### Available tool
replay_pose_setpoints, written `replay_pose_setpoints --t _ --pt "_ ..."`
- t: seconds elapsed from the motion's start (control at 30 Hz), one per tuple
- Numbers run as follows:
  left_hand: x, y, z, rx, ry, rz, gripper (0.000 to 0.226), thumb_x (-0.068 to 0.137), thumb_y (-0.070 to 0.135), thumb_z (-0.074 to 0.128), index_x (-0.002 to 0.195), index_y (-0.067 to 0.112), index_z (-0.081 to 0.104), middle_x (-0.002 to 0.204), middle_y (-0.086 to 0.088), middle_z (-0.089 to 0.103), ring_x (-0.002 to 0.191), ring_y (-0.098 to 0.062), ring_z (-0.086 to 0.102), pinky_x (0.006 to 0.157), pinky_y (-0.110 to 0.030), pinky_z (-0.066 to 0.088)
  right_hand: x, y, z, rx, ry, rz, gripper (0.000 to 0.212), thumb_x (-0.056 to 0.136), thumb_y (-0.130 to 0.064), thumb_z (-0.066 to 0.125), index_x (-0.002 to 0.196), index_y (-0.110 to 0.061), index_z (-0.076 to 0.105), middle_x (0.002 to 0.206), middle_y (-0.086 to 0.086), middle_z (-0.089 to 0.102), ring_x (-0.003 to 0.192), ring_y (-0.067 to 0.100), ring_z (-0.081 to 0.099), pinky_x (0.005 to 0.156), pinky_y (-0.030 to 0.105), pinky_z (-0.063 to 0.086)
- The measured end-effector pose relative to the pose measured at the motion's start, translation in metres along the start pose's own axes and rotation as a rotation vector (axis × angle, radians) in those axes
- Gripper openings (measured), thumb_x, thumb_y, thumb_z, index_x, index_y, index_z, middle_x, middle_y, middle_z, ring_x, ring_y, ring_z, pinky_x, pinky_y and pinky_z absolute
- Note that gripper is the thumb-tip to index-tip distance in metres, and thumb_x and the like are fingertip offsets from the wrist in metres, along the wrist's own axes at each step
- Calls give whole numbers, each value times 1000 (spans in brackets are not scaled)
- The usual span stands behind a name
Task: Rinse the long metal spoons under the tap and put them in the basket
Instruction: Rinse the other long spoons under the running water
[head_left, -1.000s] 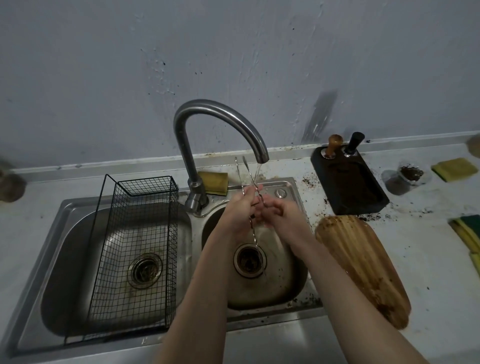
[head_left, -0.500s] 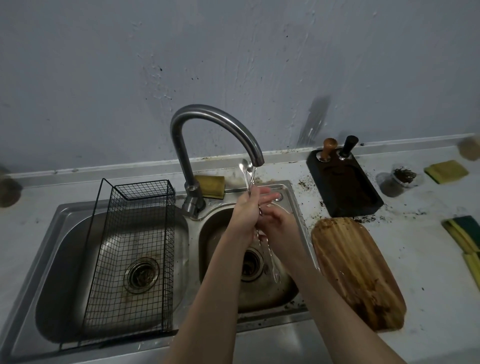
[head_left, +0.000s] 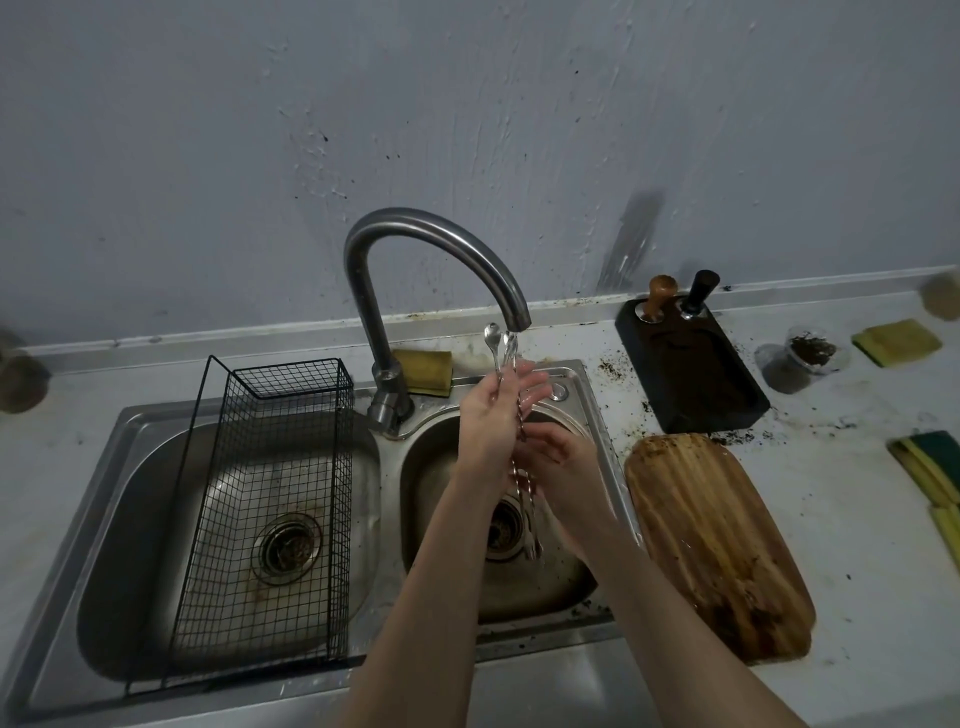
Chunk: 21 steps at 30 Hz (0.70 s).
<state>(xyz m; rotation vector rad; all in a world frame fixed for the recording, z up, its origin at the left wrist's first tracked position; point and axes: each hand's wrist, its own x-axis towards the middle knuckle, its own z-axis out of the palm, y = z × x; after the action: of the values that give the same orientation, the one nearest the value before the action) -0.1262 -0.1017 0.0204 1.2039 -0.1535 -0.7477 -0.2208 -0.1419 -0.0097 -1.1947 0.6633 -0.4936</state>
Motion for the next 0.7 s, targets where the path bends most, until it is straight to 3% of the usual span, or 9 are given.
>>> replay_pose_setpoints --t 0.13,0.4,0.53,0.7 --pt "-2 -1 -3 -14 0 38 21 105 21 47 112 14 65 99 -3 79 94 -19 75 81 -25 58 -1 4 0 -22 -24 -36 11 90 -2 68 100 -2 72 85 19 74 74 34 66 70 48 55" --pt "-4 5 0 0 2 98 24 106 15 41 117 6 61 104 -9 74 90 -14 75 82 -23 58 -5 3 -1 -57 -60 -87 12 91 -1 67 93 -9 74 77 7 75 63 15 66 59 25 54" --pt "-5 8 1 -6 5 112 18 103 12 48 107 15 65 101 -3 76 91 -13 75 81 -23 58 -4 3 -1 -53 -78 -78 13 92 -6 67 93 -14 78 79 8 77 65 15 68 60 24 55" --pt "-4 7 1 -46 34 93 18 104 14 49 108 11 67 98 -7 77 92 -18 76 81 -27 59 -5 4 -1 -61 -97 -104 18 94 -12 65 91 -23 79 81 5 77 67 13 70 61 23 55"
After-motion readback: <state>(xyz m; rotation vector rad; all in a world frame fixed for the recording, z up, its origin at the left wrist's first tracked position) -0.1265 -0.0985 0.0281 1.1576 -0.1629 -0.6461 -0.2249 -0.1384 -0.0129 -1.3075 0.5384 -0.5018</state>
